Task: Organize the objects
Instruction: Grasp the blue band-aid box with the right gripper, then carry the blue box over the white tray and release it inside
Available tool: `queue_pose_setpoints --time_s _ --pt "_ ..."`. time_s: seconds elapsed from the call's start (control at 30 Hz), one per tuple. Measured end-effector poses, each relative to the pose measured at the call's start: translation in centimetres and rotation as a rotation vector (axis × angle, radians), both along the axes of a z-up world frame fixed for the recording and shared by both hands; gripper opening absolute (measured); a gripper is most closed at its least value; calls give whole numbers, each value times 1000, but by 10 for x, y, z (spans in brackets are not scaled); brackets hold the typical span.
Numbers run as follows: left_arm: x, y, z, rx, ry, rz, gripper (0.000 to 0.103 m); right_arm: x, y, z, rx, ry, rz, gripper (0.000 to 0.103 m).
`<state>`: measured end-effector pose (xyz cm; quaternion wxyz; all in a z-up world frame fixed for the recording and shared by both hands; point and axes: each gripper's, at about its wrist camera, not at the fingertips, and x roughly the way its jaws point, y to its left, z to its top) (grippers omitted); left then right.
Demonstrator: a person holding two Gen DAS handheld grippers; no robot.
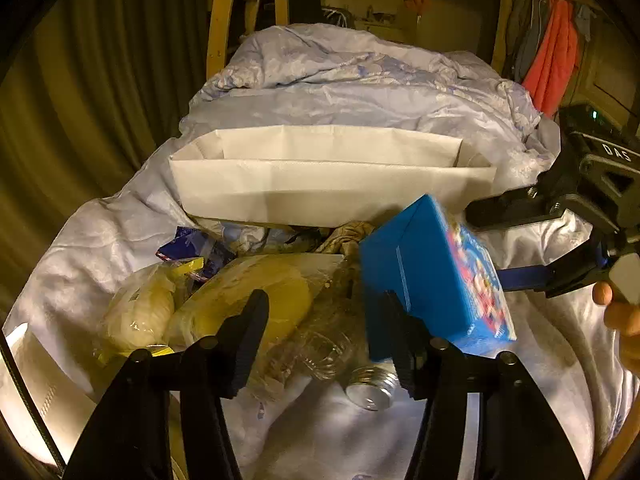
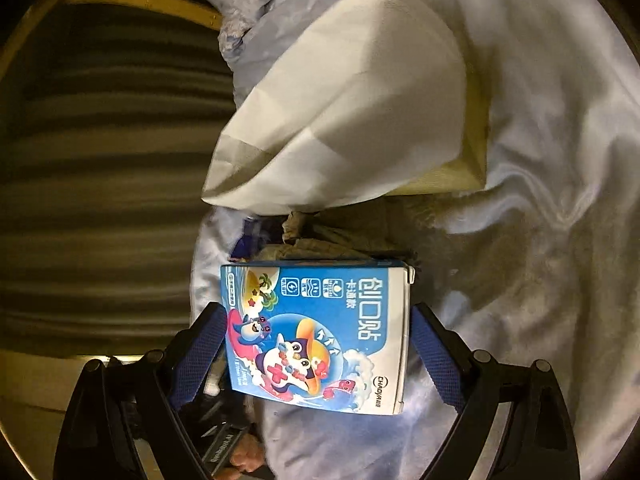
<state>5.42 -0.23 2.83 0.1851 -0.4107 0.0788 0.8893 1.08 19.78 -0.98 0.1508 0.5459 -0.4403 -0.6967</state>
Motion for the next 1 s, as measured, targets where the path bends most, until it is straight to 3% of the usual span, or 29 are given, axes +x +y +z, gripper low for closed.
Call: queue_pose_setpoints --time_s 0.13,0.27,0.37,0.47,0.67,0.77,0.83,1.0 --pt "3 2 8 14 11 16 38 5 -29 29 165 36 67 93" --pt "2 4 10 33 11 31 36 18 -42 59 294 91 30 93" --pt "-3 7 1 3 -4 60 33 34 -35 67 226 130 17 93" --pt "-6 6 -6 54 -76 21 33 30 -42 74 214 173 24 93" --pt "-11 4 -18 99 -156 -13 34 17 -41 54 274 73 19 93" --pt "-15 -6 -15 178 -193 -29 36 15 -32 40 246 32 15 93" --pt "-16 -15 -10 242 -204 -39 48 16 -22 33 201 20 6 93" --pt "-14 -31 7 395 -186 -76 55 19 -1 24 100 10 -26 93"
